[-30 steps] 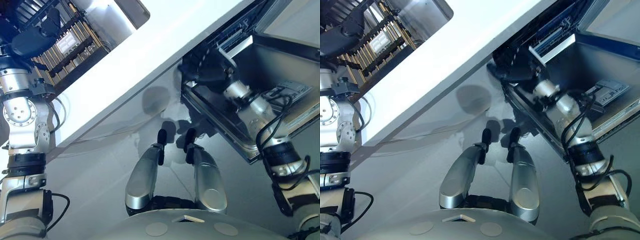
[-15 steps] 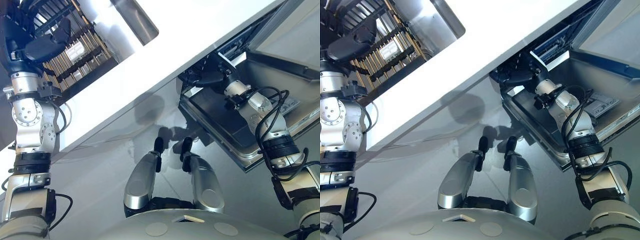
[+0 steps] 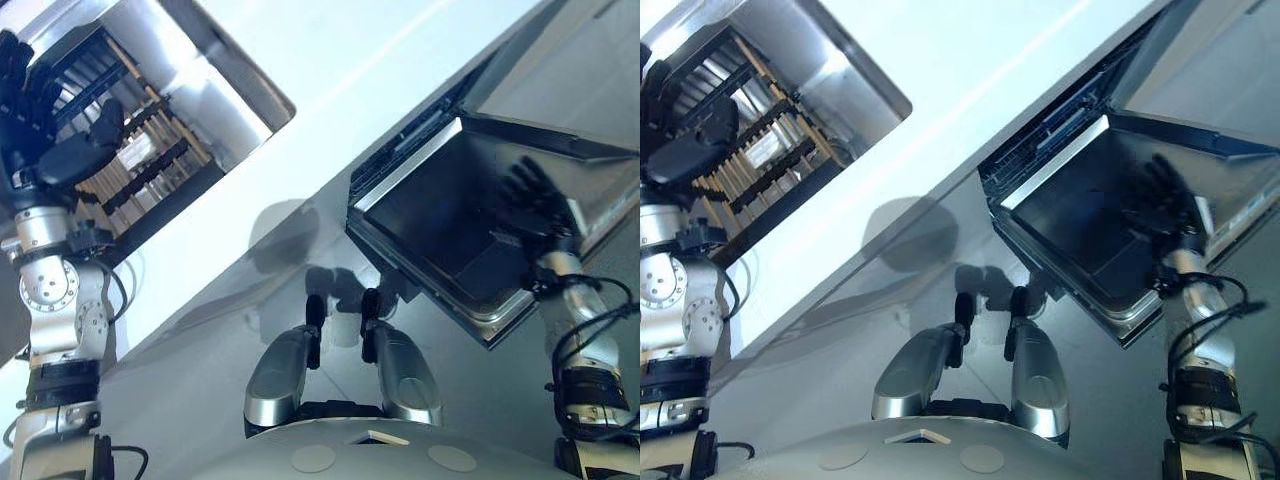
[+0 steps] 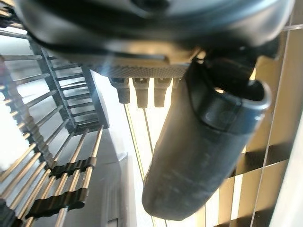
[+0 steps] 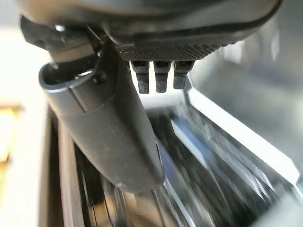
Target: Pick up plates and place into dishwasher.
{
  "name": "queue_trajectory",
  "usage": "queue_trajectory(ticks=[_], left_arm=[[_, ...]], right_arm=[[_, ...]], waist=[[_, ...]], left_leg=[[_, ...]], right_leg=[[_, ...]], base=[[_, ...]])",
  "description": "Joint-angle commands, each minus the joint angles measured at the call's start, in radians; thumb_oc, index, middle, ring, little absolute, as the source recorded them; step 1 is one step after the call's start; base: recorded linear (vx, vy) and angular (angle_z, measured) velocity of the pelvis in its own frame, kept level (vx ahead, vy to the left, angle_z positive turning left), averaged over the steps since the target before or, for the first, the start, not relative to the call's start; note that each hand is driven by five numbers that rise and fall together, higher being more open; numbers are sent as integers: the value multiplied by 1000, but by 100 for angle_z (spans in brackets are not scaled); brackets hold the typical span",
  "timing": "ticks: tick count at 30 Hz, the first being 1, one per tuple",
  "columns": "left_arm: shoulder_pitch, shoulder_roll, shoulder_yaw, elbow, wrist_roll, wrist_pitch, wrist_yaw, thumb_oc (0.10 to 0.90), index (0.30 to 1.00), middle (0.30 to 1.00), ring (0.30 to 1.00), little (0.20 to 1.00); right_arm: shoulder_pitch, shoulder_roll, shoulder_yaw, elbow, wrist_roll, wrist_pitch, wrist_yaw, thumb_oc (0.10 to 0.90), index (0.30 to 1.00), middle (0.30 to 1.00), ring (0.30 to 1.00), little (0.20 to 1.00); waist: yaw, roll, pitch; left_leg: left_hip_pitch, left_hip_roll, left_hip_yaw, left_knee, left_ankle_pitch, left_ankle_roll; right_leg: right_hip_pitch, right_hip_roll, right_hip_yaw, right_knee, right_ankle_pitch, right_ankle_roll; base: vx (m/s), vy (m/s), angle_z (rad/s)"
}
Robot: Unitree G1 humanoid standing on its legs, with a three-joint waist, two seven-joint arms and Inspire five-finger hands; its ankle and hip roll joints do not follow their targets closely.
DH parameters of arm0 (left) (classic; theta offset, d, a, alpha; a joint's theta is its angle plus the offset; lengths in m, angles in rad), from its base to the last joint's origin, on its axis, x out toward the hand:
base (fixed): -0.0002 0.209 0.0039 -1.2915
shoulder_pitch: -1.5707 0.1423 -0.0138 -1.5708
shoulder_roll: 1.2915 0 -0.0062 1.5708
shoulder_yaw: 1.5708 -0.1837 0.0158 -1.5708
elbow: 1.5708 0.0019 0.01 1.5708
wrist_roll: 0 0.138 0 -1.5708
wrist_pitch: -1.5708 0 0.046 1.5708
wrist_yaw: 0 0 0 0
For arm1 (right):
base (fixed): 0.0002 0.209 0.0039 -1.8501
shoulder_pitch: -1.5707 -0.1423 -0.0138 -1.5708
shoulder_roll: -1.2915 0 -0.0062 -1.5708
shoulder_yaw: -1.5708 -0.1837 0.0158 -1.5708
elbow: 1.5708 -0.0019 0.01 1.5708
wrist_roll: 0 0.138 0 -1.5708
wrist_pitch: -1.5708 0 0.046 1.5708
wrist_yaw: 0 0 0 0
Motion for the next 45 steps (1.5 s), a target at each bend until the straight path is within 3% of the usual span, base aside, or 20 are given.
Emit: queue_trajectory(ticks=[1, 9, 12, 19, 22, 25, 33, 41, 44, 45], left_arm=[[-45, -25, 12, 76, 49, -159, 0, 800, 900, 900, 900, 900], [-108, 14, -45, 135, 23, -144, 28, 800, 900, 900, 900, 900], [-139, 24, -65, 154, 15, -138, 44, 800, 900, 900, 900, 900], [-220, 44, -111, 212, -27, -121, 57, 800, 900, 900, 900, 900], [-261, 43, -126, 248, -77, -126, 47, 800, 900, 900, 900, 900], [-275, 35, -127, 255, -93, -126, 37, 800, 900, 900, 900, 900], [-306, 33, -142, 213, -88, -133, 49, 800, 900, 900, 900, 900], [-302, 52, -130, 129, -71, -85, 69, 800, 900, 900, 900, 900], [-288, 54, -124, 109, -70, -76, 71, 800, 900, 900, 900, 900], [-279, 51, -118, 99, -68, -74, 70, 800, 900, 900, 900, 900]], right_arm=[[-39, -32, -68, -19, -20, -173, -130, 800, 900, 900, 900, 900], [-87, -134, -115, 209, 1, -148, -363, 800, 900, 900, 900, 900], [-109, -149, -106, 271, 24, -142, -384, 800, 900, 900, 900, 900], [-177, -173, -78, 428, 226, -94, -294, 800, 900, 900, 900, 900], [-211, -175, -74, 512, 364, -84, -213, 800, 900, 900, 900, 900], [-225, -167, -77, 548, 415, -97, -203, 800, 900, 900, 900, 900], [-264, -164, -91, 632, 590, -82, -142, 800, 900, 900, 900, 900], [-273, -124, -82, 651, 633, -22, -171, 800, 900, 900, 900, 900], [-293, -114, -71, 626, 699, 12, -66, 800, 900, 900, 900, 900], [-303, -99, -63, 580, 747, 40, 25, 800, 900, 900, 900, 900]], waist=[[-45, -29, -42], [-60, -26, -36], [-62, -21, -21], [-59, -17, 28], [-55, -9, 53], [-50, 0, 66], [-33, 41, 99], [-4, 56, 111], [11, 54, 109], [16, 51, 109]], left_leg=[[19, -36, 45, -73, -22, 35], [1, -34, 65, 21, -69, 34], [-23, -32, 72, 66, -83, 33], [-137, -19, 74, 274, -150, 26], [-216, -18, 74, 400, -203, 25], [-265, -24, 66, 457, -219, 27], [-416, -59, 52, 537, -211, 28], [-492, -85, 33, 569, -198, 34], [-499, -90, 22, 567, -192, 32], [-501, -91, 19, 565, -189, 31]], right_leg=[[-36, 4, 32, 74, -80, 86], [-29, -3, 42, 96, -93, 73], [-45, -7, 40, 121, -100, 65], [-124, -16, 17, 267, -151, 23], [-201, -15, -5, 417, -216, -3], [-254, -8, -12, 509, -256, -18], [-426, -12, -11, 704, -318, -44], [-500, -13, -9, 768, -326, -46], [-505, -16, -13, 771, -322, -43], [-504, -18, -14, 767, -320, -43]], base=[[-5, 0, -23], [-5, -38, -13], [-66, -66, -5], [-63, -104, -6], [-29, -84, 7], [29, -63, 9], [1, 2, 5], [1, 28, 8], [5, 41, 6], [-2, 30, 12]])
